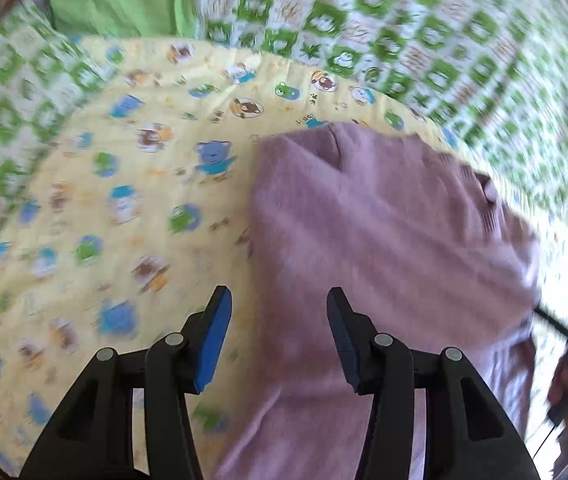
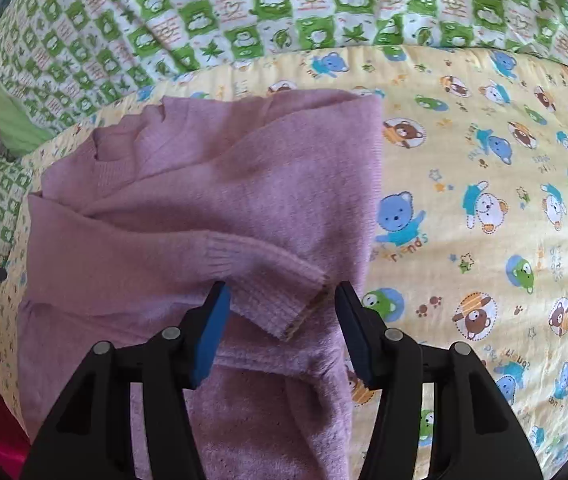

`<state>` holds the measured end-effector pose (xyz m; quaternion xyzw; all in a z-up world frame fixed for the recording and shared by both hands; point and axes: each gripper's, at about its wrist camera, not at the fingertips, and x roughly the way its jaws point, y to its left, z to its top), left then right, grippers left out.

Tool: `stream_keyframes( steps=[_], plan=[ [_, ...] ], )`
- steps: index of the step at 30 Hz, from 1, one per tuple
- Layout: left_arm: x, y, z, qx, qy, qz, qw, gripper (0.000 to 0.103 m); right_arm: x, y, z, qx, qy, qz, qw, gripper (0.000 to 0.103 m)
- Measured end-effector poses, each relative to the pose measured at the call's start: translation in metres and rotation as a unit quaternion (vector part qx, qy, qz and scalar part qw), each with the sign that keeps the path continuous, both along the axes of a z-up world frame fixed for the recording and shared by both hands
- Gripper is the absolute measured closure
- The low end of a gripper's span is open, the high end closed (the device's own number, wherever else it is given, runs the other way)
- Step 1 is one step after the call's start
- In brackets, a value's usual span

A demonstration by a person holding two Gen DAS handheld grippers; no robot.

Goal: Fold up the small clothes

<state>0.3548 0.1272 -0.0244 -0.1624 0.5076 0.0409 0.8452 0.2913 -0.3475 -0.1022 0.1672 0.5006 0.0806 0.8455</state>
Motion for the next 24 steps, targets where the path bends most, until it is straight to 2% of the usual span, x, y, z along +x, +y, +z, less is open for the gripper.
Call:
stream_keyframes(
  steps=[2,4,5,6,8,11,12,14,16,18,19,21,22,23,24],
  plan=[
    [0.021,0.001,-0.016,-0.003,0.022,0.014,0.9997,0.053,0.005,0.007,-0.005,0.012,0.004,0.003,1.000,0.047],
    [0.033,-0.003,-0.026,0.019,0.029,0.020,0.9992,0.053,0.009,0.016,-0.010,0.009,0.007,0.023,1.000,0.051],
    [0.041,-0.001,-0.037,0.041,0.045,0.030,0.9977,0.056,0.010,0.021,-0.011,0.008,0.005,0.032,0.999,0.059],
    [0.045,0.000,-0.042,0.043,0.054,0.036,0.9970,0.062,0.011,0.024,-0.012,0.009,0.013,0.043,0.999,0.094],
    [0.049,0.002,-0.046,0.038,0.057,0.046,0.9966,0.062,0.010,0.022,-0.002,0.046,0.031,0.059,0.997,0.095],
    [0.053,0.000,-0.043,0.059,0.054,0.041,0.9960,0.062,-0.004,-0.001,0.048,0.154,0.013,0.067,0.986,0.095],
    [0.055,0.000,-0.043,0.063,0.053,0.040,0.9958,0.062,-0.006,-0.011,0.063,0.171,0.008,0.071,0.983,0.095],
    [0.060,0.001,-0.043,0.061,0.054,0.041,0.9958,0.062,-0.001,-0.024,0.072,0.176,0.022,0.080,0.981,0.096],
    [0.063,0.001,-0.043,0.061,0.054,0.043,0.9957,0.061,0.011,-0.036,0.059,0.145,0.058,0.071,0.985,0.096],
    [0.064,0.002,-0.042,0.067,0.053,0.043,0.9954,0.060,0.025,-0.047,0.031,0.136,0.106,0.039,0.984,0.096],
    [0.064,0.003,-0.041,0.069,0.052,0.043,0.9953,0.059,0.031,-0.051,0.016,0.114,0.131,0.019,0.985,0.096],
    [0.069,0.007,-0.043,0.067,0.049,0.042,0.9957,0.059,0.035,-0.051,-0.002,0.008,0.174,-0.009,0.985,0.096],
    [0.067,0.007,-0.043,0.064,0.047,0.042,0.9960,0.059,0.034,-0.048,-0.007,-0.040,0.191,-0.026,0.980,0.095],
    [0.064,0.008,-0.040,0.062,0.045,0.042,0.9962,0.059,0.032,-0.045,-0.005,-0.043,0.187,-0.033,0.981,0.095],
    [0.059,0.008,-0.037,0.062,0.045,0.045,0.9961,0.059,0.028,-0.040,0.001,-0.023,0.165,-0.034,0.985,0.095]
  ],
)
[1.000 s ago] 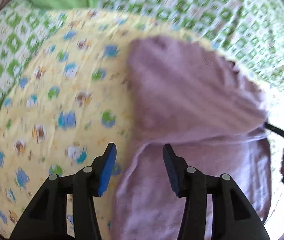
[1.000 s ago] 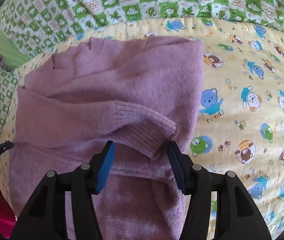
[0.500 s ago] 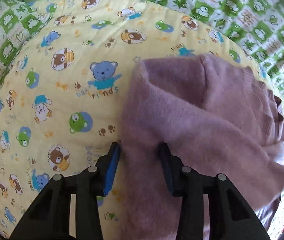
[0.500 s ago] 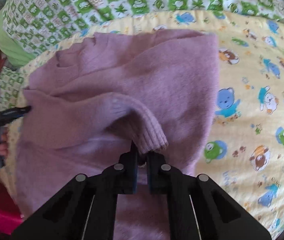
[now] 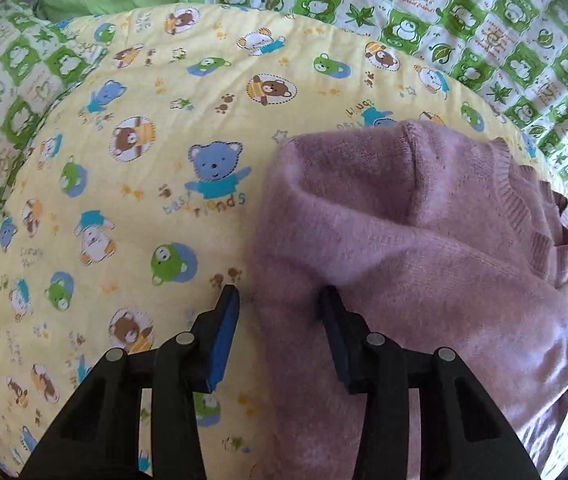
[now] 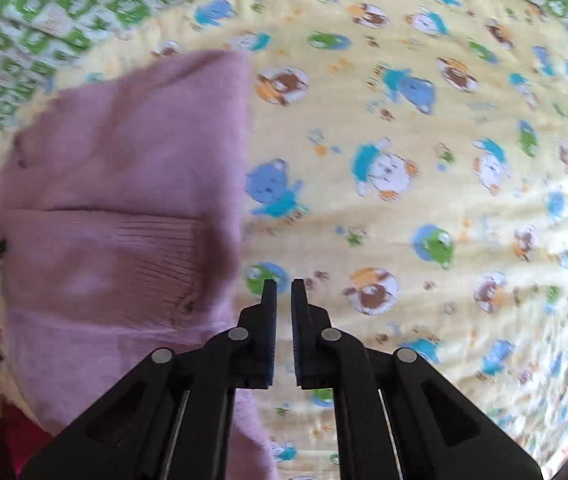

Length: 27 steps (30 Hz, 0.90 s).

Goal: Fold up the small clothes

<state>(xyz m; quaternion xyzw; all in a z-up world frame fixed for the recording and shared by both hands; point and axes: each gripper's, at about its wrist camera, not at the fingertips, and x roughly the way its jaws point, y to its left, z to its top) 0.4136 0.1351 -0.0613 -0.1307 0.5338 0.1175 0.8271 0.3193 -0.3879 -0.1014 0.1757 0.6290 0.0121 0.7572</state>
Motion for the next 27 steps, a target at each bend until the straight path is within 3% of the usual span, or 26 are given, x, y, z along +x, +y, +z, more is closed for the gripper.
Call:
stream_keyframes(
  steps=[3,5,8,10,13,15,18,23,26,27],
  plan=[
    [-0.026,-0.003,0.022,-0.004,-0.019,0.015,0.9997,0.062,-0.009,0.032,0.025,0.074,-0.084,0.034,0.993,0.095],
    [-0.044,-0.014,0.037,-0.034,-0.045,0.006,0.9984,0.062,-0.010,0.064,0.033,0.096,-0.117,0.070,0.986,0.095],
    [-0.063,-0.044,0.045,-0.053,-0.061,-0.037,0.9960,0.061,-0.003,0.113,0.022,0.141,-0.128,0.110,0.975,0.095],
    [-0.066,-0.063,0.029,-0.049,-0.037,-0.078,0.9951,0.059,0.007,0.132,0.003,0.158,-0.122,0.119,0.973,0.094],
    [-0.067,-0.065,-0.004,-0.006,0.007,-0.087,0.9961,0.061,0.018,0.120,-0.035,0.100,-0.086,0.062,0.989,0.097],
    [-0.070,-0.055,-0.005,-0.032,-0.007,-0.086,0.9957,0.062,0.012,0.084,-0.043,0.140,-0.098,-0.007,0.985,0.099],
    [-0.073,-0.051,0.007,-0.020,-0.007,-0.086,0.9960,0.065,-0.004,0.052,-0.034,0.116,-0.116,-0.058,0.985,0.097],
    [-0.091,-0.048,0.030,-0.014,-0.017,-0.081,0.9964,0.062,-0.028,0.042,-0.013,0.113,-0.134,-0.064,0.982,0.093],
    [-0.101,-0.040,0.037,-0.015,-0.015,-0.070,0.9973,0.053,-0.038,0.046,-0.003,0.112,-0.149,-0.060,0.981,0.076],
    [-0.108,-0.037,0.038,-0.017,-0.011,-0.067,0.9975,0.053,-0.042,0.049,0.000,0.110,-0.151,-0.058,0.981,0.060]
  ],
)
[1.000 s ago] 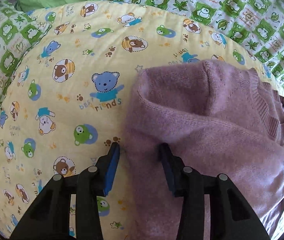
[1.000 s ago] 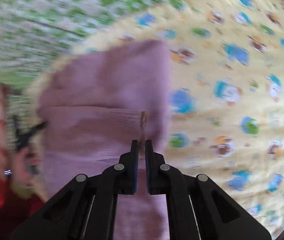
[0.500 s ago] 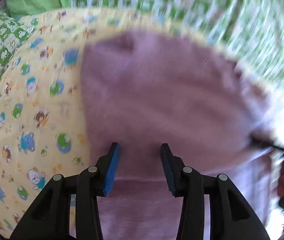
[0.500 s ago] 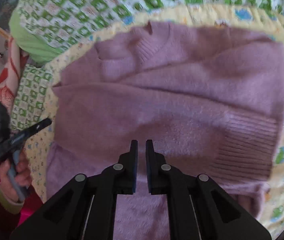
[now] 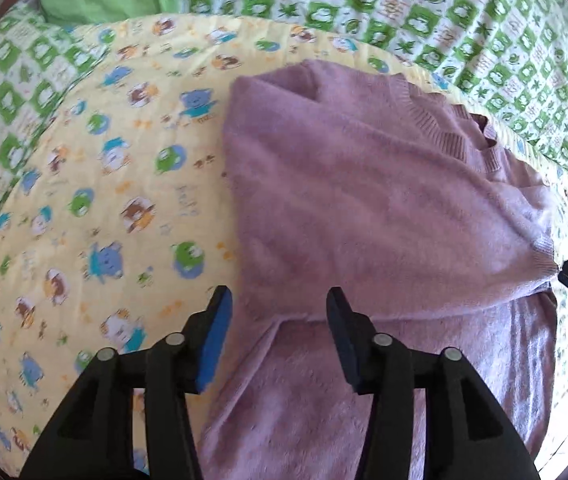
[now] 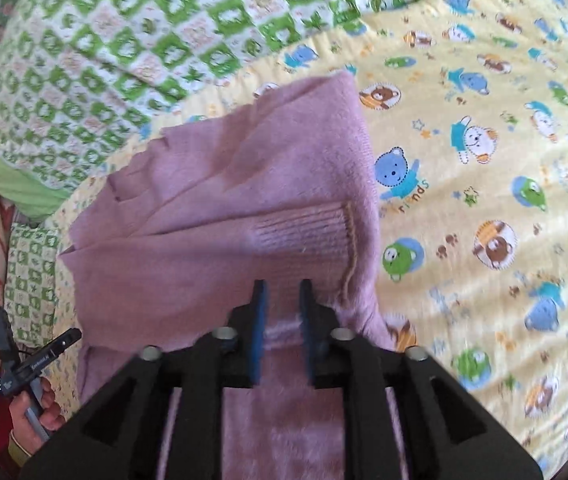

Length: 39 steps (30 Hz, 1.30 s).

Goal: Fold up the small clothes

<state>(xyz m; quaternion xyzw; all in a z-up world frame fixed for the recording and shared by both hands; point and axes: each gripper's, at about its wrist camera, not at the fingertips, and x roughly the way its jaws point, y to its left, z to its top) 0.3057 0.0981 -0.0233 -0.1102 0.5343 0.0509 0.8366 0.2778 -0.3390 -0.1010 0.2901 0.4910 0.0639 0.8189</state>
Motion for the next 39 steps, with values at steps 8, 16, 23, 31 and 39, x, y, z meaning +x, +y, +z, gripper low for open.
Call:
stream_keyframes(
  steps=[8,16,23,31,39],
  plan=[
    [-0.099,0.024,-0.001,-0.023,0.022,-0.005,0.9995,0.045,-0.063,0.009,0.017,-0.040,-0.006,0.060,0.997,0.050],
    [-0.214,0.010,-0.013,-0.046,0.042,-0.045,0.9971,0.042,-0.162,0.013,0.011,-0.027,0.017,0.070,0.997,0.050],
    [-0.285,0.004,-0.027,-0.062,0.061,-0.042,0.9953,0.036,-0.239,0.009,0.003,-0.027,0.038,0.043,0.998,0.050],
    [-0.326,-0.010,-0.045,-0.082,0.061,-0.061,0.9929,0.033,-0.300,0.013,-0.010,-0.031,0.045,0.034,0.998,0.050],
    [-0.335,-0.022,-0.069,-0.105,0.070,-0.071,0.9895,0.035,-0.320,0.020,-0.029,-0.007,0.035,0.013,0.999,0.050]
  ],
)
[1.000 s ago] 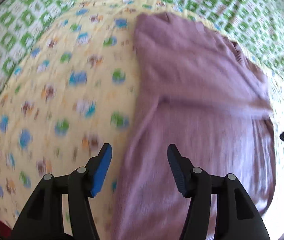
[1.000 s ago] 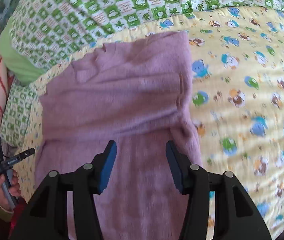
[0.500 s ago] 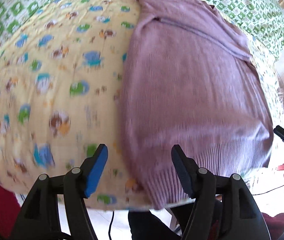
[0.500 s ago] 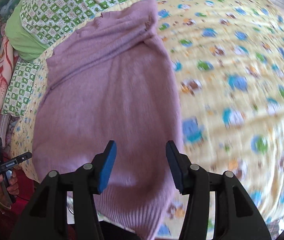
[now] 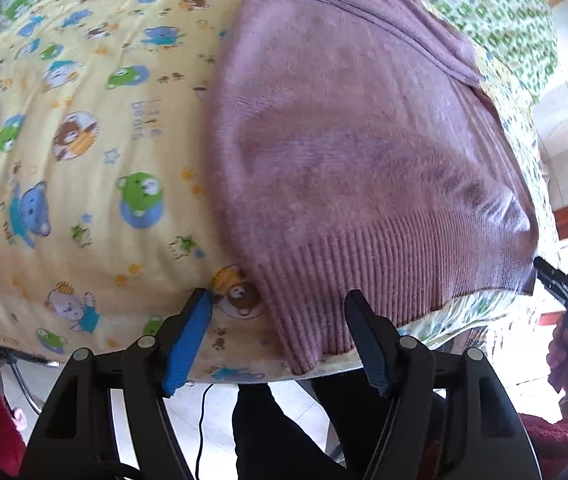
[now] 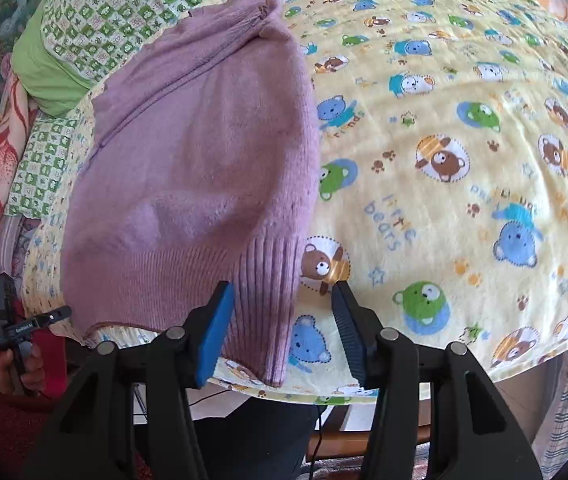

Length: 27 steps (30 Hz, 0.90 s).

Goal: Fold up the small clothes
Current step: 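Move both open tools to the ribbed hem of the folded sweater, then grasp the ribbed hem with both tools and fold it up toward the collar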

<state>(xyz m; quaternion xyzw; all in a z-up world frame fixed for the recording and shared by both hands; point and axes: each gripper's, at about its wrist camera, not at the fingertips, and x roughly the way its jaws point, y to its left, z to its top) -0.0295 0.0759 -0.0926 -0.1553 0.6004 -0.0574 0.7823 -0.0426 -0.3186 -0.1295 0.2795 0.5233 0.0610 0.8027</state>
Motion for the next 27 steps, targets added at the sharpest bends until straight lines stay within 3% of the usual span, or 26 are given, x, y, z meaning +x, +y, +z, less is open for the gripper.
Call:
stream_keyframes(
  steps=[4,7,8,11,13,20,27],
  plan=[
    [0.009,-0.012,-0.001,-0.032,-0.005,-0.017,0.9993,0.047,0.002,0.002,-0.002,0.029,-0.014,-0.004,0.999,0.050],
    [0.016,-0.016,-0.004,-0.028,-0.008,-0.022,0.9993,0.064,0.007,0.007,-0.006,0.055,-0.020,0.000,0.998,0.051],
    [0.017,-0.014,-0.004,-0.030,-0.012,-0.020,0.9993,0.075,0.007,0.009,-0.007,0.057,-0.020,0.001,0.998,0.053],
    [0.018,-0.008,-0.003,-0.059,-0.020,-0.020,0.9979,0.094,0.012,0.014,-0.014,0.057,-0.005,0.003,0.998,0.087],
    [0.017,-0.011,0.002,-0.063,-0.032,-0.027,0.9971,0.096,0.013,0.014,-0.015,0.065,-0.002,0.005,0.998,0.093],
    [-0.002,-0.009,0.029,-0.103,-0.080,-0.044,0.9904,0.097,-0.007,-0.014,-0.002,0.149,-0.029,-0.009,0.988,0.095],
    [0.015,-0.003,0.058,-0.128,-0.111,-0.029,0.9851,0.097,-0.003,-0.023,0.014,0.208,-0.060,-0.005,0.976,0.095]
  ],
)
